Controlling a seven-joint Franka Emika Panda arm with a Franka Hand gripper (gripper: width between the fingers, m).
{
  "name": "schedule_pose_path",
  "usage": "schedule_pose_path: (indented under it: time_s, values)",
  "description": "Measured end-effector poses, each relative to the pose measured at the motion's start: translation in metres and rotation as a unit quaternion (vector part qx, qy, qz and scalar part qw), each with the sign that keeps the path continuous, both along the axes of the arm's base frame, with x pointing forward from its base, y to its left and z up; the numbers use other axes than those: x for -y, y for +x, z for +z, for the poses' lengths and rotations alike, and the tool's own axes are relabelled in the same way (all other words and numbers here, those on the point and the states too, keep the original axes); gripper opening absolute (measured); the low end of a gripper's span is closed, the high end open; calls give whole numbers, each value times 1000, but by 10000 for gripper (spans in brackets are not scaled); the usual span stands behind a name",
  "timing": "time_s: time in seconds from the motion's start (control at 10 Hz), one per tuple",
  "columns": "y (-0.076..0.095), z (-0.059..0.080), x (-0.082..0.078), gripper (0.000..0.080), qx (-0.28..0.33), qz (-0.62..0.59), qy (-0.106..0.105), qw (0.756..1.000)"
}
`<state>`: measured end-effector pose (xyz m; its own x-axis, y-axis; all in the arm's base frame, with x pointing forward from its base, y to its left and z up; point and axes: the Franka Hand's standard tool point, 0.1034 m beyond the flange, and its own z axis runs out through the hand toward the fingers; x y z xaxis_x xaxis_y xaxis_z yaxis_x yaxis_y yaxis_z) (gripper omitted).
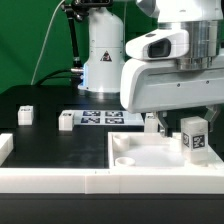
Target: Assemble one leg
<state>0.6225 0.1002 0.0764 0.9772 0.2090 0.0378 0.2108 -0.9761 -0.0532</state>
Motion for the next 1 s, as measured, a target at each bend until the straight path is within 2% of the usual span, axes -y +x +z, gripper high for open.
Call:
schedule_pose_path:
  time_s: [0.1, 0.2, 0.3, 0.5, 0.6, 0.8, 1.0]
  values:
    - [0, 0, 0, 392, 0, 0, 0, 1000]
    - [0, 0, -1, 392, 0, 1, 0, 1000]
    - [-1, 0, -1, 291, -1, -6, 1, 1000]
    - [-1, -1, -1, 291, -2, -23, 3, 1000]
    - [-3, -3, -3, 291, -6, -82, 12, 997]
    - [-3, -3, -10, 291, -9, -211, 23, 977]
    - [-3, -3, -15, 291, -18, -334, 36, 942]
